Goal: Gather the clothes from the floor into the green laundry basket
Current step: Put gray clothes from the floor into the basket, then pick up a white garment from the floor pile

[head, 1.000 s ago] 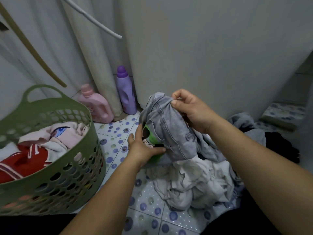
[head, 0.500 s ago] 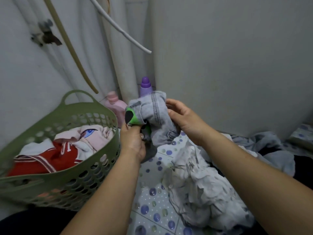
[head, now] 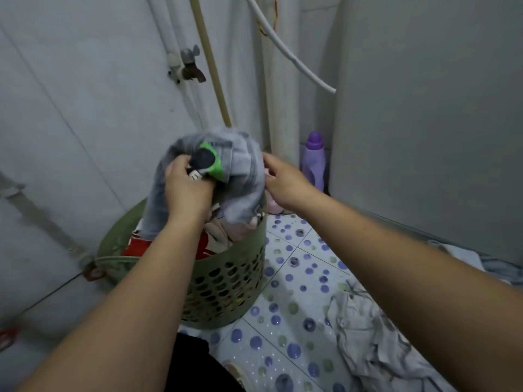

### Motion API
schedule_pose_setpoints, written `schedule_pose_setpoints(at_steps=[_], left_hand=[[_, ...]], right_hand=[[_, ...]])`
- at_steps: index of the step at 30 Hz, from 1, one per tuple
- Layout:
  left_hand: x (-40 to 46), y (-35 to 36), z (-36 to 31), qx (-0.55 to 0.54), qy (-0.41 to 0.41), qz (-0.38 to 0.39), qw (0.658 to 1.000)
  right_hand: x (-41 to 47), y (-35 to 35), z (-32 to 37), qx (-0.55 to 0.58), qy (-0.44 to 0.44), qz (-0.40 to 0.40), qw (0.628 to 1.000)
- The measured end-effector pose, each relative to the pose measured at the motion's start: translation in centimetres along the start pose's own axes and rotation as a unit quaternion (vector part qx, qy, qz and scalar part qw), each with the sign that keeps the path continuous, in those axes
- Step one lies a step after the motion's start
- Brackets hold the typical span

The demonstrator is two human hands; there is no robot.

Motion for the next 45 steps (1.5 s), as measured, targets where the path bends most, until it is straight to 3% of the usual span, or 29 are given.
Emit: schedule_pose_setpoints(at_steps=[2, 4, 6, 14, 17, 21, 24, 25, 27, 31, 34, 36, 38, 41, 43, 45], left_hand=[[0.2, -0.3, 3.1, 0.233, -0.058, 0.060, 0.969], [-0.8, -0.8, 4.8, 0.339, -0.108, 0.107, 0.928], [-1.9, -0.1, 5.1, 0.333, -0.111, 0.126, 0.928], [-8.7, 7.1, 3.2, 0.209, -0.001, 0.190, 0.959], [-12.4, 10.3, 2.3, 0.192, 0.046, 0.231, 0.953], [-18.4, 14.8, 3.4, 0.189, 0.026, 0.335, 0.923], [-23.3, 17.0, 5.3, 0.209, -0.031, 0.432, 0.876], [-24.9, 17.5, 5.8, 0.211, -0.047, 0.465, 0.859], [-27.8, 18.1, 6.6, 0.218, -0.064, 0.525, 0.820], [-30.9, 18.3, 7.5, 0.209, -0.107, 0.599, 0.766], [-31.6, 18.8, 8.2, 0.178, -0.102, 0.606, 0.769], [-31.5, 18.8, 9.0, 0.139, -0.172, 0.574, 0.788], [-30.9, 18.4, 8.5, 0.066, -0.261, 0.528, 0.806], [-29.0, 18.8, 6.8, -0.013, -0.311, 0.476, 0.822], [-27.6, 19.4, 5.9, -0.053, -0.329, 0.436, 0.836], [-26.3, 19.5, 5.4, -0.076, -0.347, 0.390, 0.849]], right_hand=[[-0.1, 0.7, -1.6, -0.064, 0.044, 0.023, 0.997], [-0.8, 0.6, -2.8, -0.047, 0.078, 0.029, 0.995], [-1.7, 0.1, -4.6, -0.027, 0.120, 0.037, 0.992], [-6.8, -6.0, -15.4, -0.048, 0.250, 0.001, 0.967], [-9.9, -8.8, -20.1, -0.146, 0.291, 0.034, 0.945], [-15.7, -10.5, -25.3, -0.307, 0.315, 0.166, 0.883], [-20.8, -11.0, -28.0, -0.457, 0.303, 0.279, 0.788], [-22.0, -11.3, -28.4, -0.497, 0.294, 0.287, 0.764], [-22.9, -11.9, -28.9, -0.520, 0.273, 0.248, 0.770], [-21.2, -12.4, -27.5, -0.391, 0.252, 0.174, 0.868], [-18.7, -13.3, -23.6, -0.232, 0.224, 0.112, 0.940], [-17.4, -14.9, -21.0, -0.079, 0.221, 0.028, 0.972], [-16.5, -15.9, -19.2, 0.101, 0.237, -0.023, 0.966], [-15.2, -16.3, -18.3, 0.231, 0.237, -0.065, 0.941], [-14.8, -16.6, -18.8, 0.271, 0.247, -0.116, 0.923], [-14.6, -16.9, -20.1, 0.221, 0.266, -0.147, 0.926]])
Point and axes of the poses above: each hand's wrist, its own x-axis towards the middle knuckle, its own y-axis out of the palm, z = x × y, the point moved 6 cm from there along x, towards the middle knuckle, and after that the axes turned 11 degrees about -z, right-handed, at the moved point
